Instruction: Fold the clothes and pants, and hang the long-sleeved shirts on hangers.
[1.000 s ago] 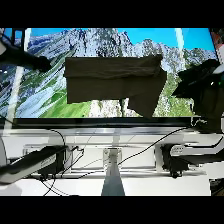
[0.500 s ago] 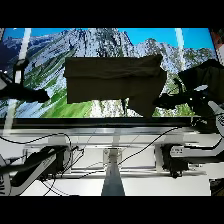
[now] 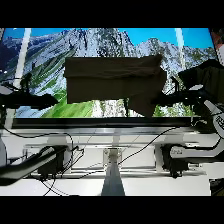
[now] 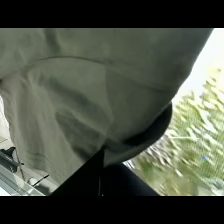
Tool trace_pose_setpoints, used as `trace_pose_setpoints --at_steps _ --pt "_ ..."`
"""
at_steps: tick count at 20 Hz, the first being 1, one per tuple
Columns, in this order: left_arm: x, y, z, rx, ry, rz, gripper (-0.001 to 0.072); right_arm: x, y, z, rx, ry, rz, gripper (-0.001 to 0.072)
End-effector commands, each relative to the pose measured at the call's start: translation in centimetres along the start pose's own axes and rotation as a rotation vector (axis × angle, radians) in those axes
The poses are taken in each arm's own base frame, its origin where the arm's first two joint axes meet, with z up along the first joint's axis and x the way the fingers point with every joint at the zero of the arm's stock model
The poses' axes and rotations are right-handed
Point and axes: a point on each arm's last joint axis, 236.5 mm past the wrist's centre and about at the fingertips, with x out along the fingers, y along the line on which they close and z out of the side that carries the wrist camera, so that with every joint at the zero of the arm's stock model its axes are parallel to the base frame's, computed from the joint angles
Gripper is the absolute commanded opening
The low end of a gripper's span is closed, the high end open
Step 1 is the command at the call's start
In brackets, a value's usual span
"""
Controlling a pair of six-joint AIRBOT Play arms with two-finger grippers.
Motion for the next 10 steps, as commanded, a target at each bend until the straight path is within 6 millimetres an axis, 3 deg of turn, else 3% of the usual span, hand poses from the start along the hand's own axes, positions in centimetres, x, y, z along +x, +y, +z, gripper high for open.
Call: trace_pose_setpoints --at_steps 1,5,8,9,10 --pt "3.3 -1.1 2.3 -0.071 -0.046 -0.176 0.0484 0.0 0.0 0.2 -0.008 -0.007 -0.005 0.0018" --pt "6.7 -0.2 1.0 -0.100 0.039 -0.220 0.0481 0.0 0.0 0.2 -0.011 -0.007 -0.005 0.0018" --pt "7.9 -0.9 0.2 -0.037 0.077 -0.225 0.0460 -0.1 0.1 0.2 -0.032 -0.007 -0.004 0.0018" --pt "8.2 -1.1 0.3 -0.025 0.076 -0.215 0.0410 -0.3 0.2 0.3 -0.040 -0.016 -0.006 0.0018" --pt "8.6 -1.3 0.5 -0.011 0.071 -0.204 0.0269 -0.6 0.4 0.5 -0.053 -0.029 -0.011 0.0018"
